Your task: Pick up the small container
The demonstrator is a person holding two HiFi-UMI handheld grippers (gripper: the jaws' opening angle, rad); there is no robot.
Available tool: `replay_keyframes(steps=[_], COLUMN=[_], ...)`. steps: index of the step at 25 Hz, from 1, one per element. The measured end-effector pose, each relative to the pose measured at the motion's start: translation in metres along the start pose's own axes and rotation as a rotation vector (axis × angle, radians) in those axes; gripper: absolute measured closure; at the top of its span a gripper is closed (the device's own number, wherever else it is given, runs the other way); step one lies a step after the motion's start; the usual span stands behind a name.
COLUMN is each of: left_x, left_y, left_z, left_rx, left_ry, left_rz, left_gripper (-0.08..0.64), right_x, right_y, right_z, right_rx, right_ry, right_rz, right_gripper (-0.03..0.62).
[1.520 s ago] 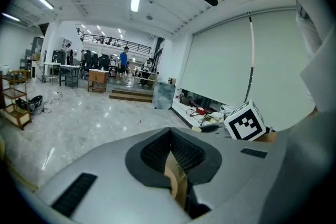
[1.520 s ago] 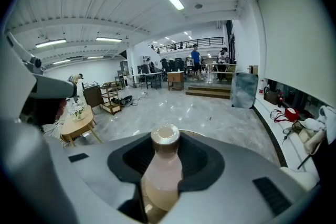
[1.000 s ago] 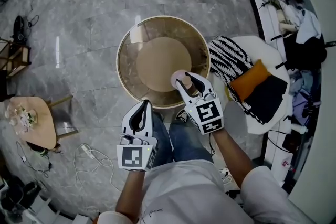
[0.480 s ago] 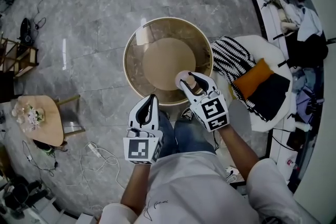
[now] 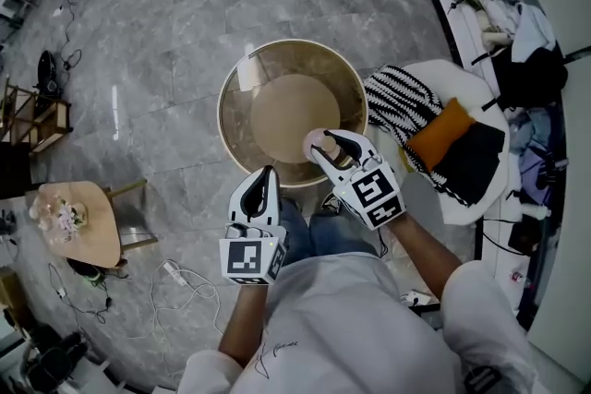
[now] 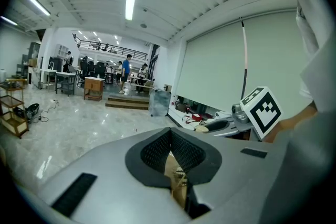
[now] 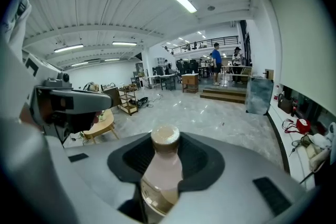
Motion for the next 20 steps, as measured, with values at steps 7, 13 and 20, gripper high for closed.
replay_keyframes(steps=[7, 13, 20], left_x=[0.012, 0.019, 0.025], left_y=[-0.007, -0.020, -0.031], left_z=[0.004, 0.004, 0.009], left_rx=[-0.016, -0.036, -0.067], left_ry=[-0.008, -0.018, -0.011], left_rz=[0.000, -0.017, -0.047], left_gripper=[0.545, 0.545, 0.545], right_x=[0.011, 0.015, 0.021], right_y=[0.007, 0.008, 0.011], right_z=[0.019, 0.036, 0.056], right_rx=[0.045, 0.066, 0.068], right_ry=[0.002, -0.008, -0.016], right_rz=[0.030, 0.030, 0.033], right_gripper=[0.449, 0.449, 0.449])
Point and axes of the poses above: the fingertips, and each gripper's own axes: z backward along the fingers, y to its left, x out of its top, the point moved 6 cm from there along z, backward along the fingers, and after that the axes turned 10 degrees about y, right-handed, at the moved point
